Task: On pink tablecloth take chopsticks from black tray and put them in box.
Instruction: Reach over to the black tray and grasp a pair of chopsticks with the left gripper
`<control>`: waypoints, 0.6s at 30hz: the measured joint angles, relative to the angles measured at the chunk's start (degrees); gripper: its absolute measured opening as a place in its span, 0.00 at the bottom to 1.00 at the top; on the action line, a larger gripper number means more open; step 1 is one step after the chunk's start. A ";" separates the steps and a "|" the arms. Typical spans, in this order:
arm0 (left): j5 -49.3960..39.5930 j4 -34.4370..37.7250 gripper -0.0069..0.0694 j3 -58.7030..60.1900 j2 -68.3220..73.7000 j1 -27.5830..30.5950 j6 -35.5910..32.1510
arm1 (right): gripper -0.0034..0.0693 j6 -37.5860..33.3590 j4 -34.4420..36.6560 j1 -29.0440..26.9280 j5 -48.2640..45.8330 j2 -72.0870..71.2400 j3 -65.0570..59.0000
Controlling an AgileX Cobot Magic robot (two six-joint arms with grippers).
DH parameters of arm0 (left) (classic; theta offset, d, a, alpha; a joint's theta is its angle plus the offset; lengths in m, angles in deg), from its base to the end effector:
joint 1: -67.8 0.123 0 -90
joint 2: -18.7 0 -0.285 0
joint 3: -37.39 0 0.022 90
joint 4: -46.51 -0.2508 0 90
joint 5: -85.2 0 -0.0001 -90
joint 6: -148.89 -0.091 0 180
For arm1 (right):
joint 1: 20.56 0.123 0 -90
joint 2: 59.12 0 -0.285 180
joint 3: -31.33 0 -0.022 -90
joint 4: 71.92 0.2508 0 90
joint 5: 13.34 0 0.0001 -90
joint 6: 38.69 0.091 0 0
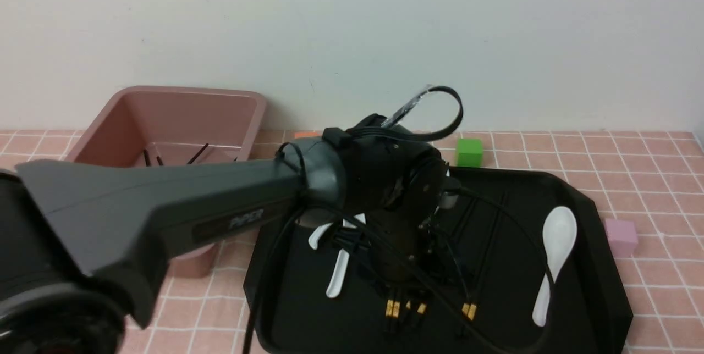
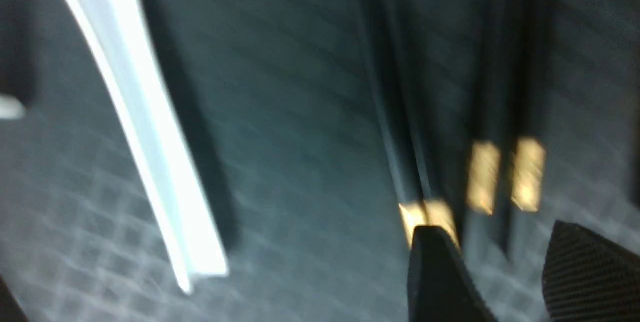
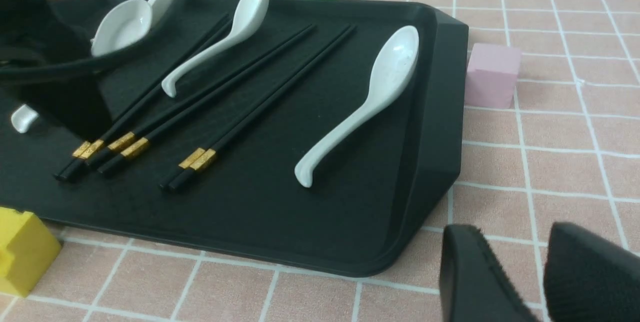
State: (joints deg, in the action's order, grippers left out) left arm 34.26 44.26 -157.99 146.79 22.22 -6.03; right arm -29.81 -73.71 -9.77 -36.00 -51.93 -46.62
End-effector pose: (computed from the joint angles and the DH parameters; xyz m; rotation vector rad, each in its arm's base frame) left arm 0.3108 -0.3132 0.1835 0.5418 2.8312 -0.1994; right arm 0.0512 0.0086 0.1739 -0.0504 1.8857 0.2042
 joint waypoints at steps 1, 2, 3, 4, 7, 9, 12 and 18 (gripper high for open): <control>-0.07 -0.49 0.50 -1.12 1.05 0.34 0.12 | 0.38 0.00 0.00 0.00 0.00 0.00 0.00; -0.07 -0.69 0.50 -1.57 1.46 0.44 0.12 | 0.38 0.00 0.00 0.00 0.00 0.00 0.00; -0.07 -1.47 0.49 -2.11 2.10 0.51 0.12 | 0.38 0.00 0.00 0.00 0.00 0.00 0.00; -0.07 -1.60 0.49 -2.28 2.24 0.51 0.12 | 0.38 0.00 0.00 0.00 0.00 0.00 0.00; 0.25 -3.87 0.49 -3.21 3.31 0.51 0.17 | 0.38 0.00 0.00 0.00 0.00 0.00 0.00; 0.61 -4.69 0.49 -3.26 3.30 0.51 0.17 | 0.38 0.00 0.00 0.00 0.00 0.00 0.00; 2.10 -5.19 0.49 -3.40 3.30 0.51 0.17 | 0.38 0.00 0.00 0.00 0.00 0.00 0.00; 3.51 -5.21 0.49 -3.40 3.42 0.51 0.17 | 0.38 0.00 -0.07 0.00 0.00 0.00 0.00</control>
State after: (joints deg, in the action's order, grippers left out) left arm 37.77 39.05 -161.39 150.20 22.73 -5.86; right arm -29.81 -73.78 -9.77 -36.00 -51.93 -46.62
